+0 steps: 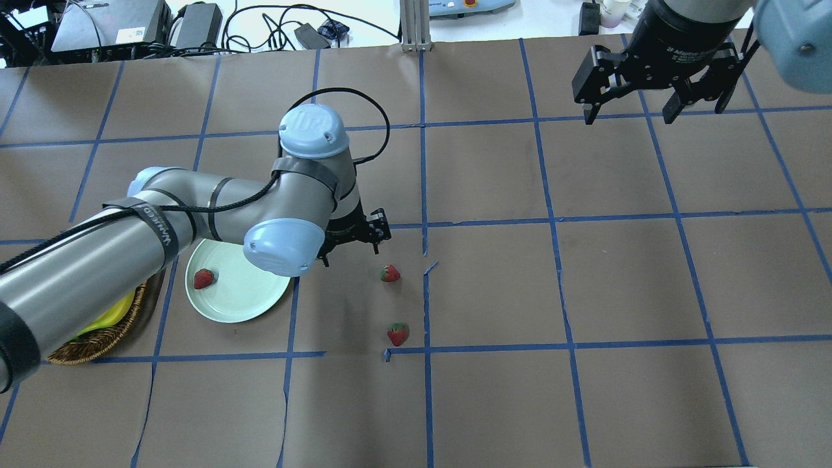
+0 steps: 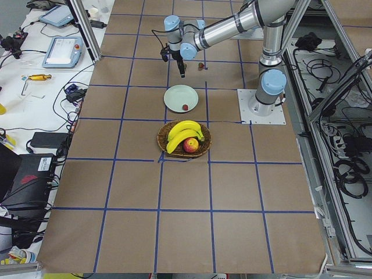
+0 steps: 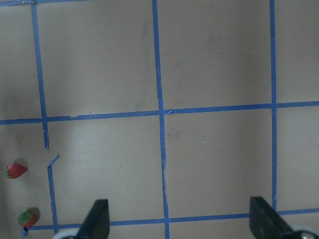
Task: Collect all strawberries into plate
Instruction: 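Reach the left gripper to the next strawberry and grasp it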
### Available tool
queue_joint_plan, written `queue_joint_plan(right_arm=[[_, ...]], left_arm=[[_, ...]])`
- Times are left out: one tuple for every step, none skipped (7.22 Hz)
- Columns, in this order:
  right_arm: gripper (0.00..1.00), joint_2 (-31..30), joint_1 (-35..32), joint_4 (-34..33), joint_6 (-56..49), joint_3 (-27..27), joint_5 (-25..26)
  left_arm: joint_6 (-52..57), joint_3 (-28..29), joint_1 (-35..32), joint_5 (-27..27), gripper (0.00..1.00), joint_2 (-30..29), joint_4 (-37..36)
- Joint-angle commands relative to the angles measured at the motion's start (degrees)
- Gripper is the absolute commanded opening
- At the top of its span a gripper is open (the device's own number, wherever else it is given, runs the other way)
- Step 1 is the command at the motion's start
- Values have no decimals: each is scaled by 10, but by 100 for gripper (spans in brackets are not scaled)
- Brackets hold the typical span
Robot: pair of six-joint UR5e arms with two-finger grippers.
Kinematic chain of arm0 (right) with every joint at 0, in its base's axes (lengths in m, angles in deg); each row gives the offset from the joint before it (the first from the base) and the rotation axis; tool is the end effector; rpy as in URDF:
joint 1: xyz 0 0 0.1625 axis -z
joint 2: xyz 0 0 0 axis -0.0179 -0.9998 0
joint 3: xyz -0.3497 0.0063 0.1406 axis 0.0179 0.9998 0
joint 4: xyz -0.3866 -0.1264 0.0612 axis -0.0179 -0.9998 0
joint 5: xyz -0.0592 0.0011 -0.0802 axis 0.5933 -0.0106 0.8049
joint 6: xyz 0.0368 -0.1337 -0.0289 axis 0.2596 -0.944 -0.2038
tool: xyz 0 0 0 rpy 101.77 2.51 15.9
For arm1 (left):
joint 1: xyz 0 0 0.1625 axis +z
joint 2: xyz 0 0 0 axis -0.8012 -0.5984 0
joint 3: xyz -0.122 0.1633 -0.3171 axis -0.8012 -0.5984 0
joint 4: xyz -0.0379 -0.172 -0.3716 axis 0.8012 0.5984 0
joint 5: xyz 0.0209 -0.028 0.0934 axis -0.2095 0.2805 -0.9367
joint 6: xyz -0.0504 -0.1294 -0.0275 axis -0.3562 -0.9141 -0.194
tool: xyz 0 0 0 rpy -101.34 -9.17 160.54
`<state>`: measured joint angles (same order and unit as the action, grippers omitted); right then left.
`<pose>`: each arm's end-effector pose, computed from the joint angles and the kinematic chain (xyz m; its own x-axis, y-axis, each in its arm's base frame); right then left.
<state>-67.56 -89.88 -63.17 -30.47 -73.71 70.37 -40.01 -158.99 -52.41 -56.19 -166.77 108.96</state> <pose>0.1220 -0.5027 0.4237 -0.9988 0.0494 0.0062 0.0490 0.9970 -0.0598 -0.2681 -0.4613 0.1253 -0.9587 -0.2808 -0.0460 -0.2837 0.9557 0.0785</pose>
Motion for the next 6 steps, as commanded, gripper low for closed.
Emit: queue_joint_plan(right_arm=[[100,0,0,0,0,0,0],[100,0,0,0,0,0,0],[100,0,0,0,-1,0,0],[100,0,0,0,0,0,0],[100,0,0,0,-1,0,0],[100,0,0,0,-1,0,0]], left_arm=[[-53,1,-45,12,90,-42,-36],[-53,1,-45,13,81,-51,-43],[-52,1,-45,12,60,-52,-45],[-48,2,-45,12,28,-52,-45],[-40,3,-45,11,8,-51,-45],[-4,9,-42,5,1,-38,-42]])
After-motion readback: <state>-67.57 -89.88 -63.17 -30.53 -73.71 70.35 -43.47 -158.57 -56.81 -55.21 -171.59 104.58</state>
